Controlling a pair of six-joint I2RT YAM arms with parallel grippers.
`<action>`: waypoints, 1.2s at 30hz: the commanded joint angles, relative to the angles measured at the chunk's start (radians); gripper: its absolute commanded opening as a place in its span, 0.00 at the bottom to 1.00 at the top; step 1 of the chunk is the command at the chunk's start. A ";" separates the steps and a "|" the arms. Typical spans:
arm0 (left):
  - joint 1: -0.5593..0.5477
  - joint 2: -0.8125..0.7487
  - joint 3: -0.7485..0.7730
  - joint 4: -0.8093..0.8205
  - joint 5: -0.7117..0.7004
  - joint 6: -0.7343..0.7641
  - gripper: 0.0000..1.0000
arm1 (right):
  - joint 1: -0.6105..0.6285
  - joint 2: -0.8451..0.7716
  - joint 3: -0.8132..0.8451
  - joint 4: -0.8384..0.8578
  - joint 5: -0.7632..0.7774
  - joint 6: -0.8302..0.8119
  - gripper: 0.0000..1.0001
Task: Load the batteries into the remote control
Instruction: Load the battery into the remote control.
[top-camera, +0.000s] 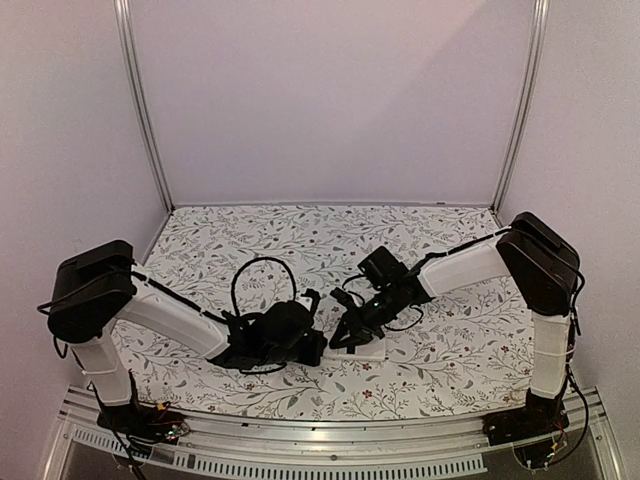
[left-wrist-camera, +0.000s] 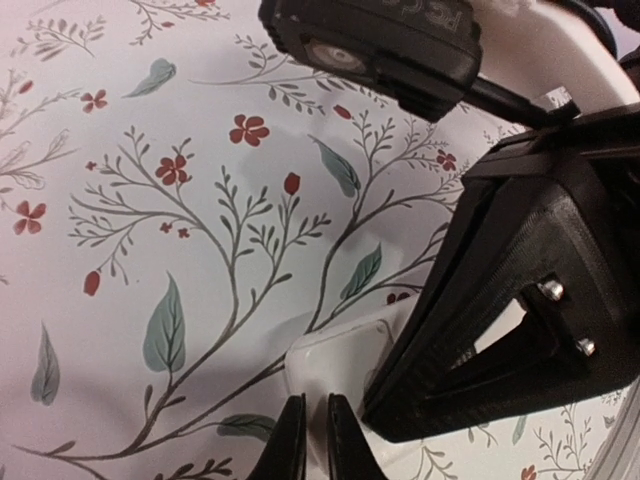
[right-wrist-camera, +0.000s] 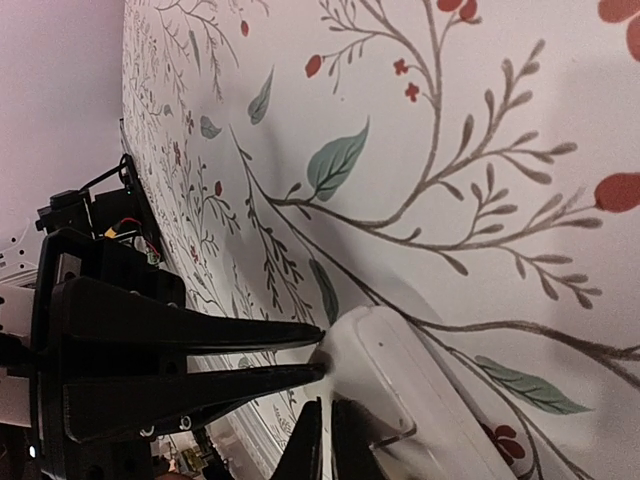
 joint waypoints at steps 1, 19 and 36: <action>-0.046 0.049 0.040 -0.001 0.058 -0.002 0.07 | 0.004 -0.003 -0.027 -0.070 0.050 -0.016 0.05; -0.053 -0.021 0.042 -0.094 -0.023 0.020 0.19 | -0.051 -0.207 -0.047 -0.104 0.052 -0.041 0.17; -0.044 -0.027 0.051 -0.100 -0.023 0.030 0.31 | -0.145 -0.434 -0.292 -0.282 0.208 -0.102 0.38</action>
